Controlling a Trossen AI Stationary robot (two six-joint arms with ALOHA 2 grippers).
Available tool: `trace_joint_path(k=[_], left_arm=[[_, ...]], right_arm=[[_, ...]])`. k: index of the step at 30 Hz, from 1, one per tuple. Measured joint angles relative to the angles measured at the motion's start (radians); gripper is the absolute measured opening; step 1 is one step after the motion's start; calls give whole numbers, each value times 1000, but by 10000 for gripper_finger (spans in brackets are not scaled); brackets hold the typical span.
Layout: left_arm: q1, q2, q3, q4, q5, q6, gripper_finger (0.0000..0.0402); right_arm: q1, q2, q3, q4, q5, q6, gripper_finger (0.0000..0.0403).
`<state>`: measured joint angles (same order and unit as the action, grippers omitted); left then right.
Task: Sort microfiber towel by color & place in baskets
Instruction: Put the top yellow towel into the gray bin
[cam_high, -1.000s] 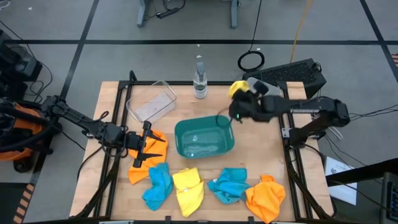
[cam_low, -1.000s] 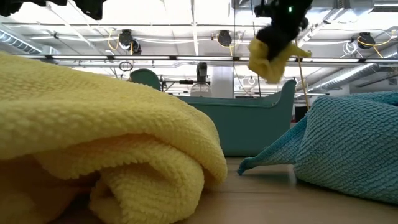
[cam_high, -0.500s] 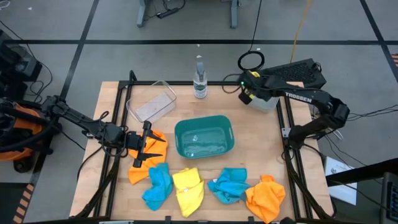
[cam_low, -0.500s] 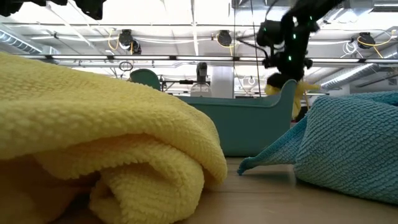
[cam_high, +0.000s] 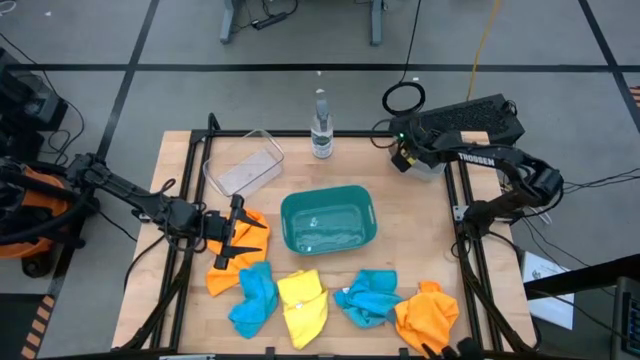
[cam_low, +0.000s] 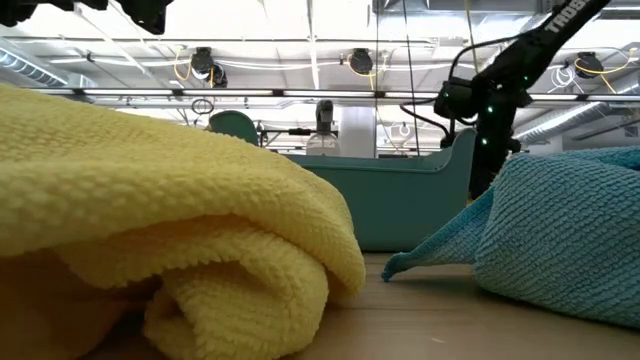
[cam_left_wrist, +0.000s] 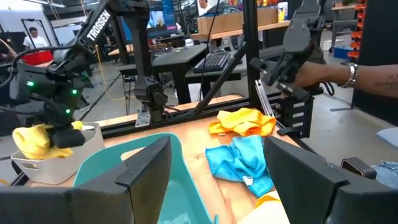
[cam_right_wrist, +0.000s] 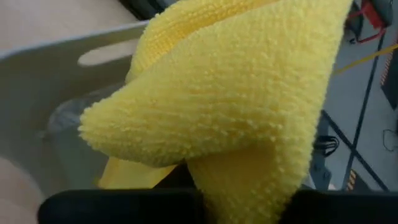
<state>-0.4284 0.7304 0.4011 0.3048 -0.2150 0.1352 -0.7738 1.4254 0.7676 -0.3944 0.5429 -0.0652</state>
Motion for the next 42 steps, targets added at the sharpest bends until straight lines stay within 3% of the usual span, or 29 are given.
trace_joint_path(k=[4, 9, 17, 25, 28, 31, 40, 42], left_arm=[[0, 22, 0, 17, 14, 0, 262], [0, 60, 0, 50, 50, 1, 262], [0, 75, 0, 91, 54, 1, 262], [0, 75, 0, 108, 82, 0, 262], [0, 75, 0, 108, 82, 0, 262], [0, 75, 0, 108, 82, 1, 262], [0, 75, 0, 108, 82, 1, 262], [0, 75, 0, 108, 82, 1, 262]], right_arm=[[0, 0, -32, 47, 1, -1, 71], [1, -3, -32, 42, 2, 22, 157], [3, -73, 13, -122, 0, 121, 270], [3, -201, 32, -162, -56, 132, 310], [3, -242, 32, -196, -98, 157, 297], [3, -248, 32, -235, -130, 213, 259], [1, -104, 32, -172, -129, 287, 34], [0, -50, 32, -108, -129, 284, 10]])
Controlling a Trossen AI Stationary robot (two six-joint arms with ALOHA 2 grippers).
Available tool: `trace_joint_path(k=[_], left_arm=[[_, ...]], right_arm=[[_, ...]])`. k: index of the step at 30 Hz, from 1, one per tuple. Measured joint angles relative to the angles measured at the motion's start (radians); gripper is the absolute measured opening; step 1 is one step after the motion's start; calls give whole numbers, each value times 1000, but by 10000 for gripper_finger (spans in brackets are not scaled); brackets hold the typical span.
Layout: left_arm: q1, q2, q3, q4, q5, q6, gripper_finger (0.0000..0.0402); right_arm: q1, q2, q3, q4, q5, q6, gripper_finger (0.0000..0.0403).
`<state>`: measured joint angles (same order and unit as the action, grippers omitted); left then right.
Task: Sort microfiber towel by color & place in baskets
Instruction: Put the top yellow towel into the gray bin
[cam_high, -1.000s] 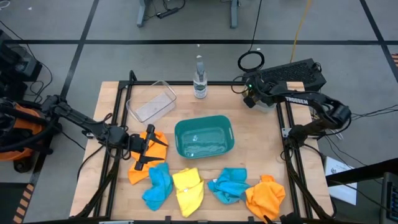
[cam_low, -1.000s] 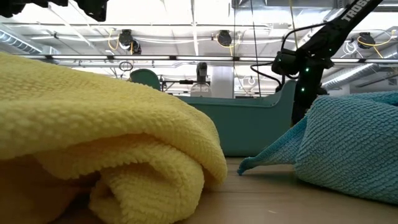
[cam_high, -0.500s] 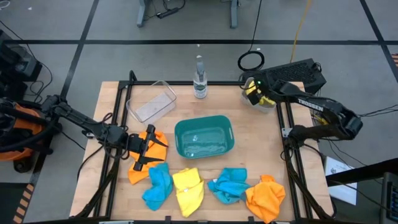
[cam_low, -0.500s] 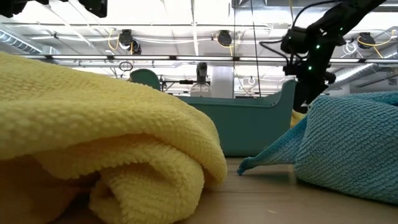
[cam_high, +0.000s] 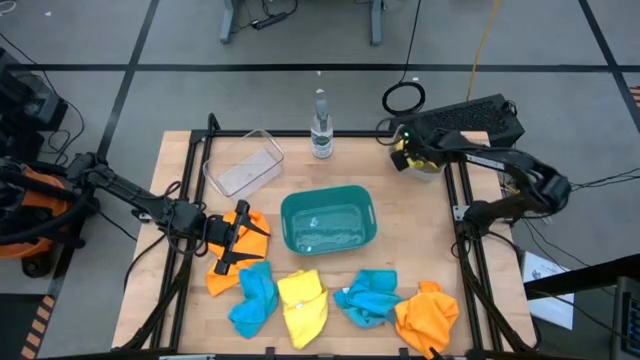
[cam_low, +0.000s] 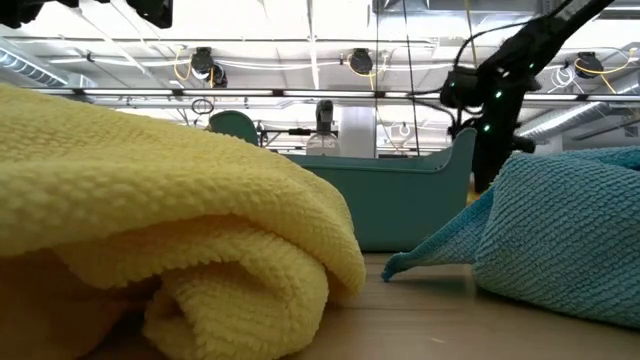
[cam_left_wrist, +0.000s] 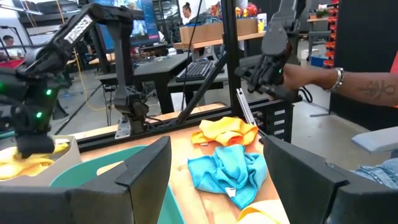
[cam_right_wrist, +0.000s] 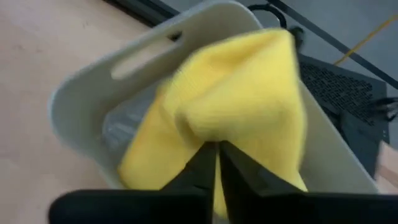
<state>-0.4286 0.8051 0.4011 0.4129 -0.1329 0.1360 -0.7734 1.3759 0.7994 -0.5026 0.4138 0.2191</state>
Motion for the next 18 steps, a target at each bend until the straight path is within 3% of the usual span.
trace_joint_path(k=[5, 9, 18], left_arm=[[0, 0, 0, -3, 0, 0, 262], [0, 0, 0, -5, 0, 0, 262], [0, 0, 0, -4, 0, -24, 262]], right_arm=[[-2, 125, 0, 89, -5, -16, 25], [-2, 147, -1, 87, -53, -21, 27], [-2, -43, 0, 38, -75, -21, 27]])
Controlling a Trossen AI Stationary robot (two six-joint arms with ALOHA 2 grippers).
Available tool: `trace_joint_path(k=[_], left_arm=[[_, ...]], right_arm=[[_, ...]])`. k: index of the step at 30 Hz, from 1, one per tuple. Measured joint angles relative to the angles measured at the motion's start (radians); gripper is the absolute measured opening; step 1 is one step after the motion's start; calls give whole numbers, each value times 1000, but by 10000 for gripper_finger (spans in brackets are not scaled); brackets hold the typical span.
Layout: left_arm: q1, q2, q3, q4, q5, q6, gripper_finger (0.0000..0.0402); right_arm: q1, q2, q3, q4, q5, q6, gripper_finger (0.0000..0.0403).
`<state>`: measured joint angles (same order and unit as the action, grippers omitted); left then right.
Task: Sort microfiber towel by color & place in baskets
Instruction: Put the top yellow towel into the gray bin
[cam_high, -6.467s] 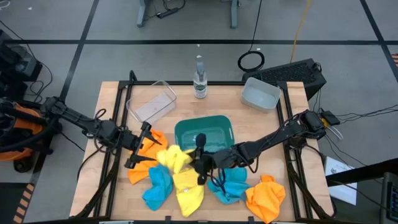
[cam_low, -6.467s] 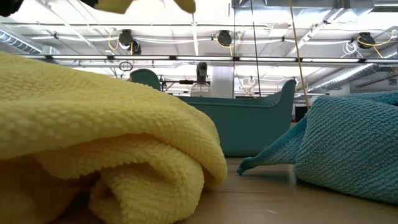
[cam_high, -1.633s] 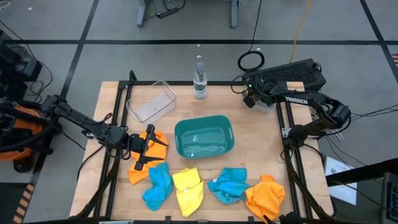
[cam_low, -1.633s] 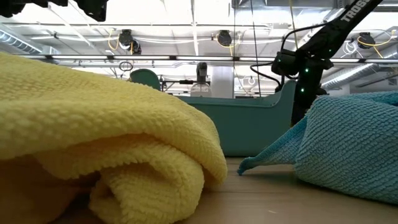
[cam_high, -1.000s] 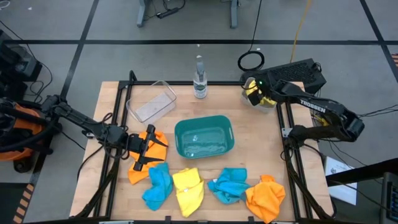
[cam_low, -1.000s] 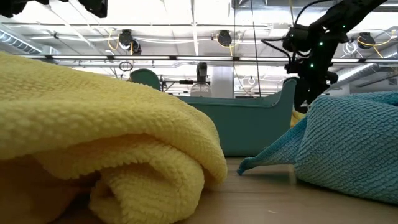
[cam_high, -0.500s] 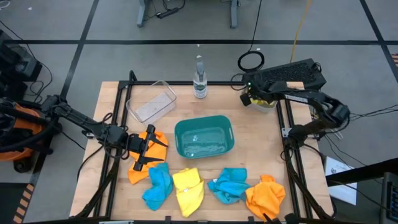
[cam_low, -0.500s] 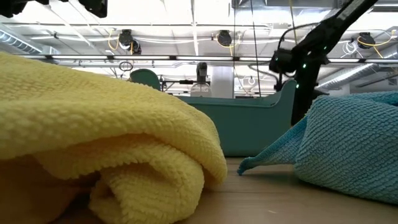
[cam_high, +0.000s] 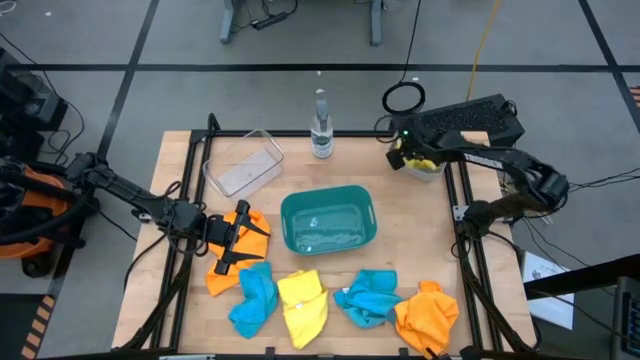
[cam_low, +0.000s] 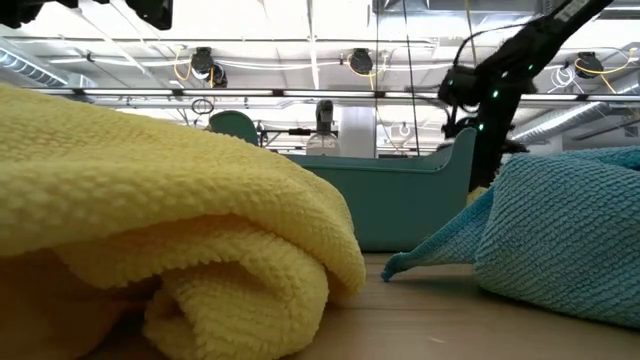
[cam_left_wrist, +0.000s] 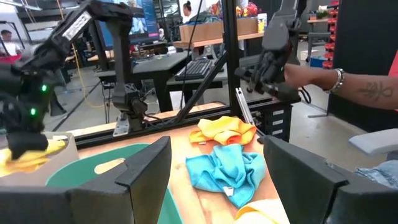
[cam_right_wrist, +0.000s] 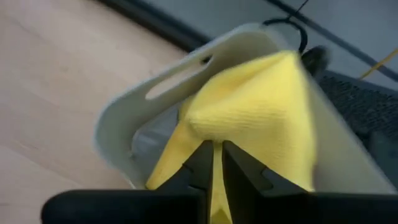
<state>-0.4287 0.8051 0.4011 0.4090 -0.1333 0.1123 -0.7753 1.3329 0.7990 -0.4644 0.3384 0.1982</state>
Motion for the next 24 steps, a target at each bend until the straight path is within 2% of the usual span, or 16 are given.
trace_joint_path(k=[4, 7, 11, 15, 18, 21, 24], left_arm=[[0, 0, 0, 2, 0, -1, 262], [0, 0, 0, 3, 0, -1, 262], [0, 0, 0, 3, 0, -2, 262], [0, 0, 0, 2, 0, -3, 262], [0, 0, 0, -1, 0, -3, 262], [0, 0, 0, -10, 0, -4, 262], [0, 0, 0, -10, 0, -5, 262]], right_arm=[[0, -85, 0, -44, 67, 5, 27], [-11, -90, 0, -59, 84, 6, 20], [-29, -14, 0, -49, 87, 24, 3], [-44, 116, 0, -13, 124, 39, 5], [-51, 200, 0, 21, 112, 24, 6], [-51, 230, 0, 43, 104, 19, 6], [-51, 209, 0, 30, 101, 15, 6]])
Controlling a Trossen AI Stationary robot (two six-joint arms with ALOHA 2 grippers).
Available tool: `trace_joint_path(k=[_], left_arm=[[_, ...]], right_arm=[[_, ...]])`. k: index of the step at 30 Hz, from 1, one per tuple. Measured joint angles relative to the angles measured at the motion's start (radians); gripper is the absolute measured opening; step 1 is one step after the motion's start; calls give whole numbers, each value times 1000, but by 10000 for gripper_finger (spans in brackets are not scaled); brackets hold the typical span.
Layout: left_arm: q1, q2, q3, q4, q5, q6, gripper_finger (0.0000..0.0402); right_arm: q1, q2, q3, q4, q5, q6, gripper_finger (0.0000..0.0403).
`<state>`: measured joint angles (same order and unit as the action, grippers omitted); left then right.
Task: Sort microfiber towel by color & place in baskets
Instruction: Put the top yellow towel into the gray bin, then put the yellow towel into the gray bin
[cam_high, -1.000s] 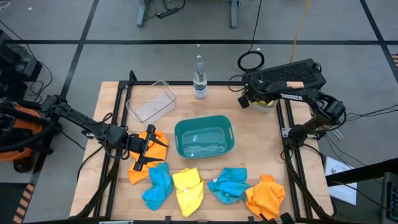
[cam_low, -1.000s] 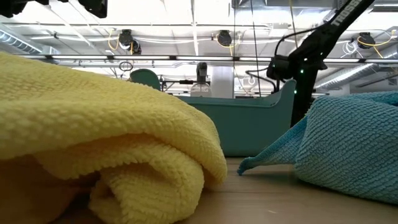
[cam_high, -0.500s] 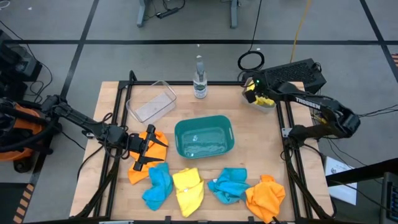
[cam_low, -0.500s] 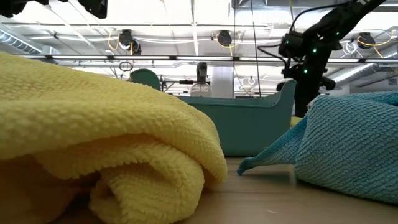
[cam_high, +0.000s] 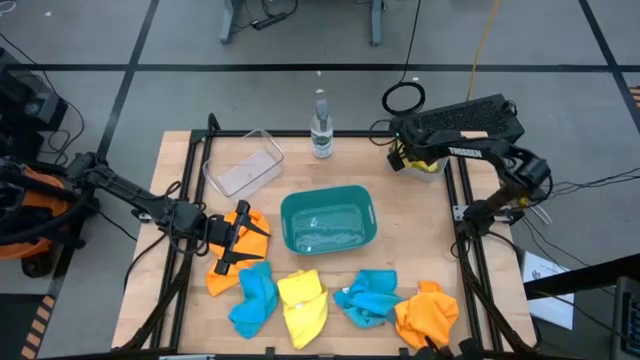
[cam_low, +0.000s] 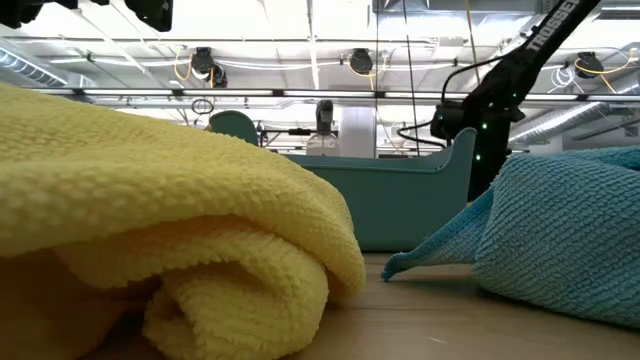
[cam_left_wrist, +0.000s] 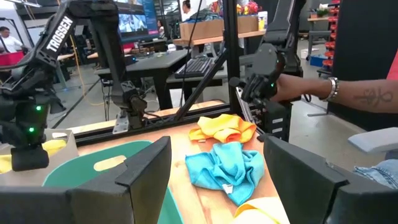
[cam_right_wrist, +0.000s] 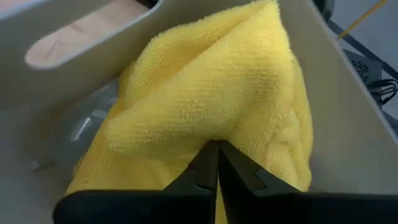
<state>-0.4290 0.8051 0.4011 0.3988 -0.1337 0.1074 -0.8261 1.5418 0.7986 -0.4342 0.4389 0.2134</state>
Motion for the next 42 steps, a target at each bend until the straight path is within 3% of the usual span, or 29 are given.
trace_joint_path(k=[7, 12, 16, 21, 25, 31, 38, 42], left_arm=[[-16, 0, 0, 2, 11, -28, 262], [-56, 27, 0, 32, 13, -33, 262], [-94, 86, 0, 84, 13, -95, 262], [-129, 187, 45, 60, -6, -130, 262], [-147, 290, 115, 56, -10, -130, 262], [-180, 464, 201, 58, -13, -193, 262], [-261, 673, 231, 53, -114, -382, 262], [-304, 768, 256, 60, -250, -450, 262]], right_arm=[[34, -221, 0, -127, 0, 25, 6], [123, -412, 0, -215, -18, 91, 6], [308, -537, -62, -171, -114, 201, 6], [620, -635, -185, 0, -75, 336, 6], [843, -633, -233, 77, 9, 442, 6], [1117, -558, -237, 237, 83, 453, 6], [1342, -424, -237, 607, 116, 251, 6], [1408, -312, -237, 808, 117, 152, 6]])
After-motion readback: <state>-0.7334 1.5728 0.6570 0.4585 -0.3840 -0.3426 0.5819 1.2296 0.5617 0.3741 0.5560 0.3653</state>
